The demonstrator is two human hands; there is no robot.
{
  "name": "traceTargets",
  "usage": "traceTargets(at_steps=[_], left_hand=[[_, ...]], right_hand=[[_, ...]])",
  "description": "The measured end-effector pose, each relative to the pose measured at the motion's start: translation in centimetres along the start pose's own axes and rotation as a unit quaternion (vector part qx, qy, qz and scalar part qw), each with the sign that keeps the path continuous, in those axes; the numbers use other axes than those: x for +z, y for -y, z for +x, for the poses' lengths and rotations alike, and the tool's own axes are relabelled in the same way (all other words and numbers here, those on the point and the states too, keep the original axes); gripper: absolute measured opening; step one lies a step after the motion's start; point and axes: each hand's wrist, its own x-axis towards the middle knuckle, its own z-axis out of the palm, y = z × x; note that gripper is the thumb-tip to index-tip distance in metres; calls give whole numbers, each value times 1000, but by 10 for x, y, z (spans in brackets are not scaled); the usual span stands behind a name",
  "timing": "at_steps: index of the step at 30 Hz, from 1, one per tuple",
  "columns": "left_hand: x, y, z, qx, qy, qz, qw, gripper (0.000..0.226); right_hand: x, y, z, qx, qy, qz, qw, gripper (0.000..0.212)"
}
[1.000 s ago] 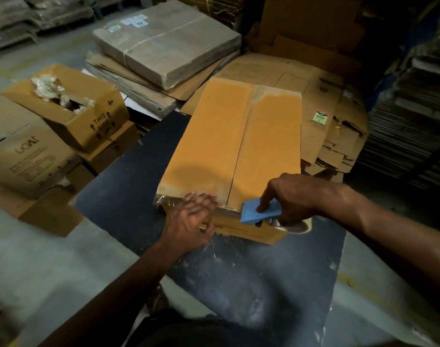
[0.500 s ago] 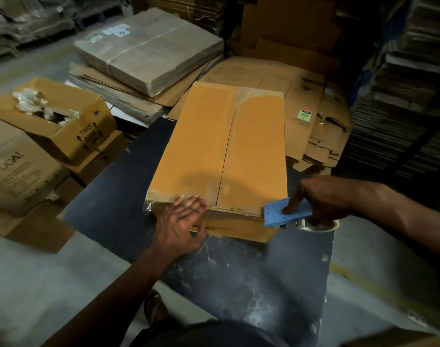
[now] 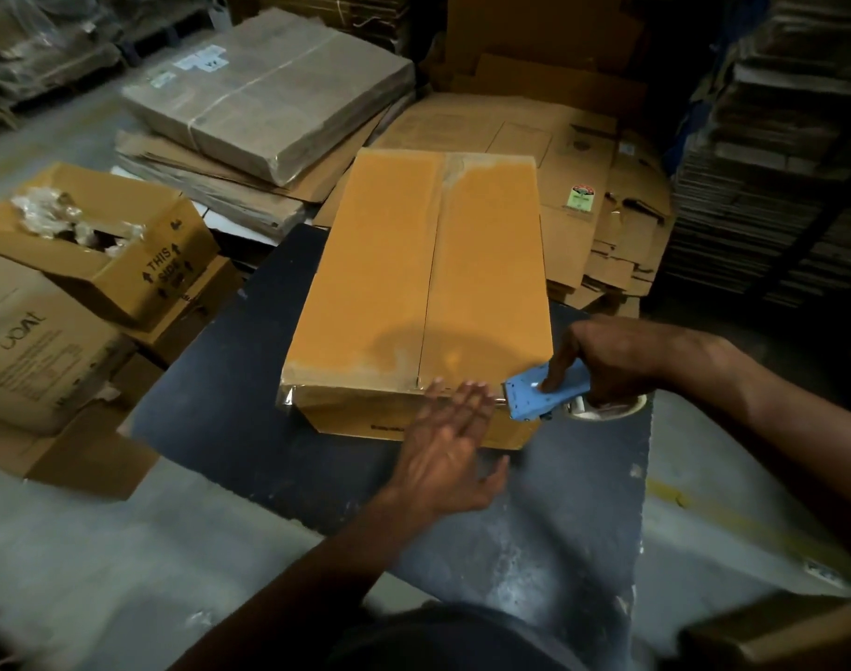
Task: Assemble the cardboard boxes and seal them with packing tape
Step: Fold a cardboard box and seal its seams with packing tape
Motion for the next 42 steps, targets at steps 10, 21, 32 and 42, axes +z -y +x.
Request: traceTargets(at_steps=[10, 21, 32, 42], left_hand=[[-7, 25, -6, -27, 16, -3, 1000, 77], [-23, 29, -9, -145, 23, 40, 988, 88], [-12, -28, 22, -65, 8, -45, 997, 83], [-9, -21, 20, -43, 28, -70, 996, 77]], right_hand=[[6, -3, 0, -7, -21, -22, 1000, 53], [20, -19, -3, -23, -42, 12, 999, 53], [24, -13, -9, -24, -74, -54, 996, 60], [35, -33, -18, -53, -65, -57, 995, 63]])
